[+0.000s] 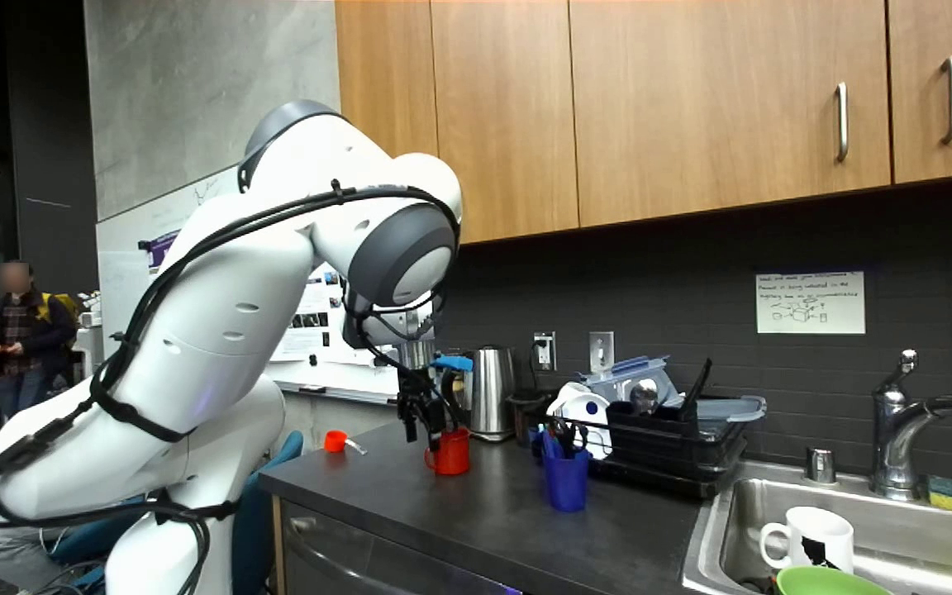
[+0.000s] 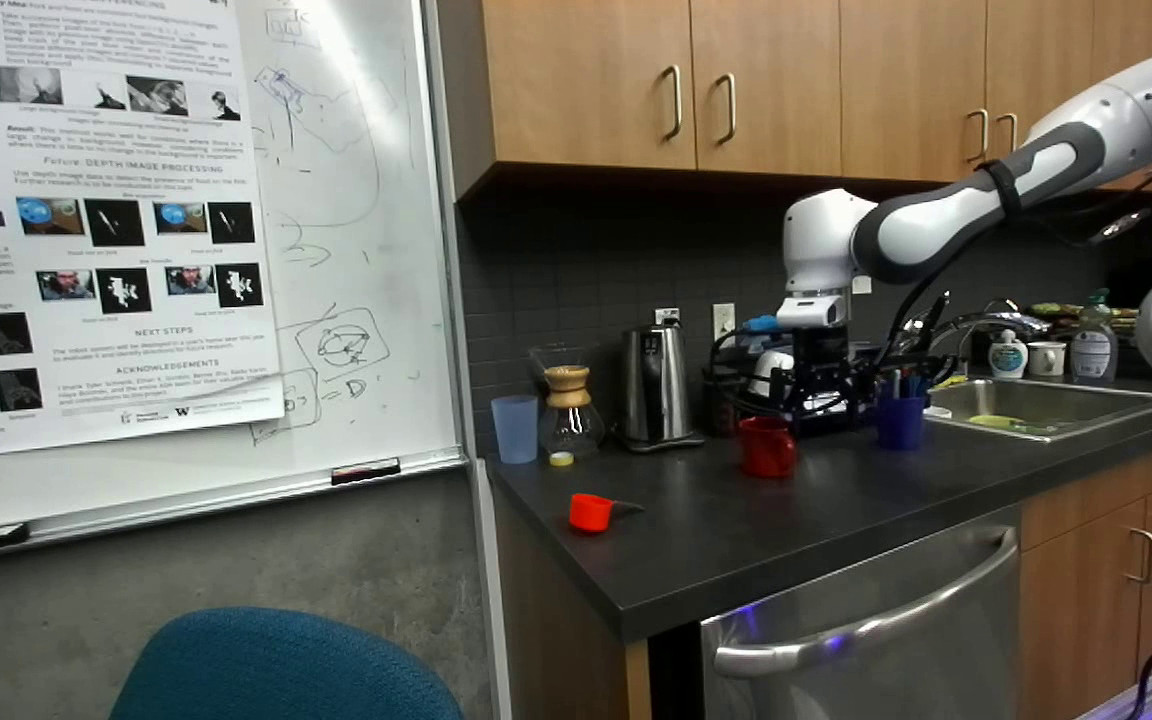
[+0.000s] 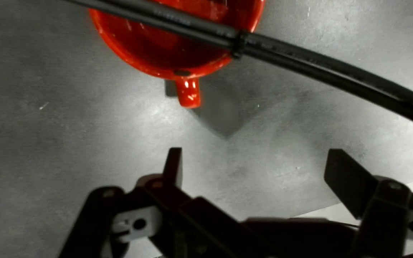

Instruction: Move the red mug forwards.

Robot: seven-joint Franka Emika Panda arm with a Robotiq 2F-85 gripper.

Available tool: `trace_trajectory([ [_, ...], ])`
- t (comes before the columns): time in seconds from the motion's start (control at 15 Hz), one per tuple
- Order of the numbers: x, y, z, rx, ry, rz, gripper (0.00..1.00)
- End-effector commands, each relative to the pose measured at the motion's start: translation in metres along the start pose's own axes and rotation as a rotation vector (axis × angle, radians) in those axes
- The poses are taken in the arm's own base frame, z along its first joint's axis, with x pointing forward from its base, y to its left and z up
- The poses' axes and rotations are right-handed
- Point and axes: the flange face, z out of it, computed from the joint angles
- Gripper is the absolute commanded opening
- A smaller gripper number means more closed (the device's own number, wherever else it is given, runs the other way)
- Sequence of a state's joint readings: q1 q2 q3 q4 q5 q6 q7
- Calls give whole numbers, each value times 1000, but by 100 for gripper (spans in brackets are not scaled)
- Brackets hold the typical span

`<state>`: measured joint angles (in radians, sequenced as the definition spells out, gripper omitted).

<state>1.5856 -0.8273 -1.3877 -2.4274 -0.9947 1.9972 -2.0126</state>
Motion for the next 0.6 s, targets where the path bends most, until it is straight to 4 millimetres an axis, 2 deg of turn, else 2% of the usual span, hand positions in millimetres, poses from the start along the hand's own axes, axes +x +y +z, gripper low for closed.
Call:
trace_trajectory([
  [0.0,-6,0,-16,11,-39,-62,100],
  [0.53,1,0,-32,20,-65,-259,100],
])
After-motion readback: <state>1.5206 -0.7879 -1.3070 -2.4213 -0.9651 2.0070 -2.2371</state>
